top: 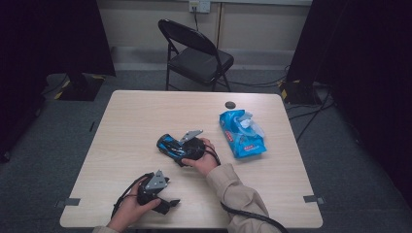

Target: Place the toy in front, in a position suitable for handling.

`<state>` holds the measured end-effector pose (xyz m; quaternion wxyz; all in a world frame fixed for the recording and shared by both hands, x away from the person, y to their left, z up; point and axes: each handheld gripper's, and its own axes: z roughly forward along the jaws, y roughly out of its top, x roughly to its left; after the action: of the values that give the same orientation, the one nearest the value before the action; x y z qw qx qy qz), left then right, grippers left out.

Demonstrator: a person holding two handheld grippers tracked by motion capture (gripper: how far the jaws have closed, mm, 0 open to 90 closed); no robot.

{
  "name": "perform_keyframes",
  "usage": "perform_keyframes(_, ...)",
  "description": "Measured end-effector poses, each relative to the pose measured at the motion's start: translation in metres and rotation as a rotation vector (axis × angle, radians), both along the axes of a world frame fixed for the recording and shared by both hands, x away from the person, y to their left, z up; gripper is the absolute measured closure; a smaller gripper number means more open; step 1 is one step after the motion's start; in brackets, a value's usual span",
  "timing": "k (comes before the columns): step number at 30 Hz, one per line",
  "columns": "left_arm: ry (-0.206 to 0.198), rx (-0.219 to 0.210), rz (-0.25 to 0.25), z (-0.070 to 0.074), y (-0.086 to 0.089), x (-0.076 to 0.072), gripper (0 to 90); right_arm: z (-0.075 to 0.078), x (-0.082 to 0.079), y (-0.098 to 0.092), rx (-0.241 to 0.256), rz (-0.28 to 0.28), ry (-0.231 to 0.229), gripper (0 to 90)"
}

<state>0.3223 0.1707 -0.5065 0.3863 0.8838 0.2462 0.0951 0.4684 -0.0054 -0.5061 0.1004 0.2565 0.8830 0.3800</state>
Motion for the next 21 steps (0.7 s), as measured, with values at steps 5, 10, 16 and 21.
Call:
perform_keyframes(5,0.0,0.0,-0.001,0.0,0.0,0.0,12.3,-0.001,0.0,0.0,0.021,-0.004,-0.015,21.0)
perform_keyframes(10,0.0,0.0,-0.003,0.0,0.0,0.0,11.9,0.004,0.004,0.004,0.025,0.011,-0.03,18.0)
perform_keyframes(16,0.0,0.006,-0.01,0.0,0.0,0.0,11.2,-0.003,0.011,0.013,0.006,0.017,-0.007,15.7)
perform_keyframes(21,0.0,0.005,-0.011,0.0,0.0,0.0,11.2,-0.002,0.01,0.014,0.027,0.015,-0.008,25.8)
